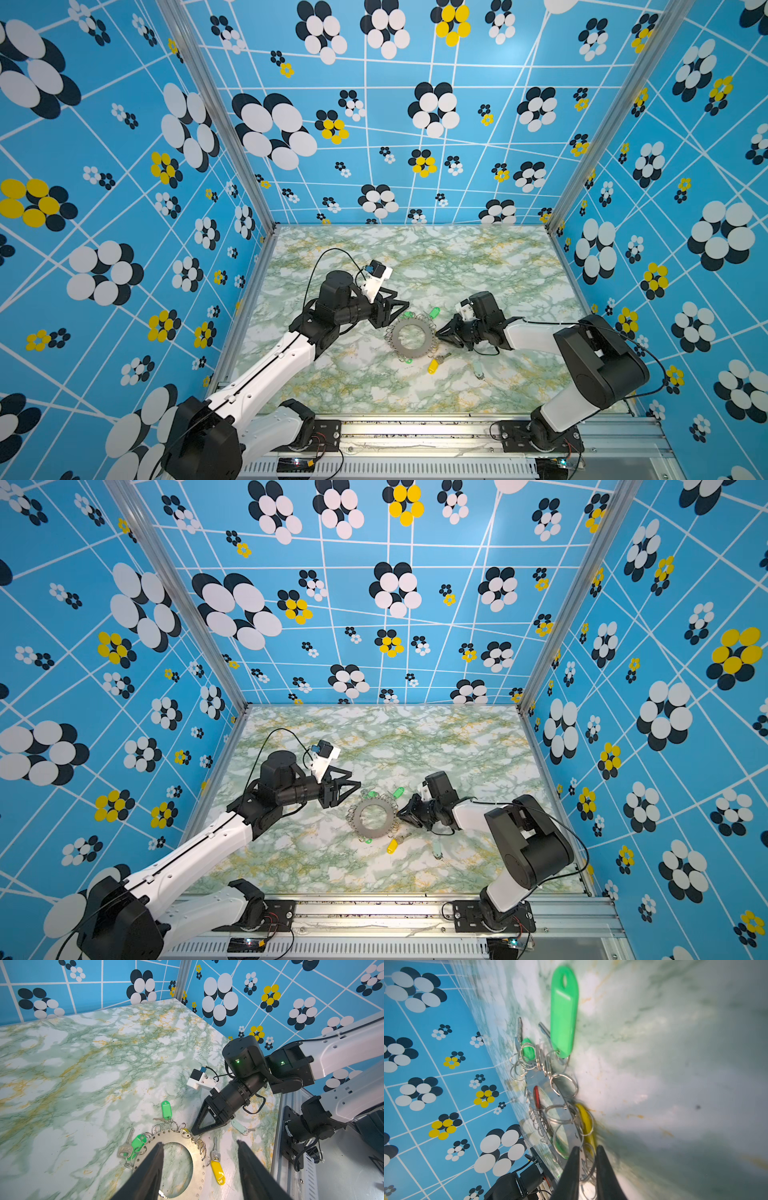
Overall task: Put the keys on the keyring
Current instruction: 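Close the right gripper on the plate rim beside the yellow tag, then lift the plate upright with the right gripper while the left gripper moves toward it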
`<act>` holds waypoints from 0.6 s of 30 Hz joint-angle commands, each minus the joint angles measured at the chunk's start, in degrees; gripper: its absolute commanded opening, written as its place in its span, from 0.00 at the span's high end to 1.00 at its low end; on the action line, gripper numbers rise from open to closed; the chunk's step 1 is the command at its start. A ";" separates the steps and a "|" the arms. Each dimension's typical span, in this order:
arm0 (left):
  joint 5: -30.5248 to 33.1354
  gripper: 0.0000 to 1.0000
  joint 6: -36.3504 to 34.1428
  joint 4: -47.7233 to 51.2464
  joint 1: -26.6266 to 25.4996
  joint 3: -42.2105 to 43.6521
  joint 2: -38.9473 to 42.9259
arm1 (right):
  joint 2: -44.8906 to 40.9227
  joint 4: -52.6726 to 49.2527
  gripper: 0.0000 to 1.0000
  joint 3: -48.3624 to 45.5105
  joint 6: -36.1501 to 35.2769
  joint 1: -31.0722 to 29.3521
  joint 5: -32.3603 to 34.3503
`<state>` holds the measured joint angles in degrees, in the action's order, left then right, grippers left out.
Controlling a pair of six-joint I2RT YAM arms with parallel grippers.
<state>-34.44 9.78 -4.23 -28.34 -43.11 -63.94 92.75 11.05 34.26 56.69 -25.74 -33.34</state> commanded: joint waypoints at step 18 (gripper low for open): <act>-0.60 0.42 -0.90 0.19 0.56 -0.78 0.49 | -11.97 -8.15 1.00 6.39 -15.24 -0.53 0.17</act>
<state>-34.46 9.78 -4.23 -28.34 -43.11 -63.94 85.25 8.16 36.03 51.11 -25.80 -33.30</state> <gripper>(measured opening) 0.585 0.044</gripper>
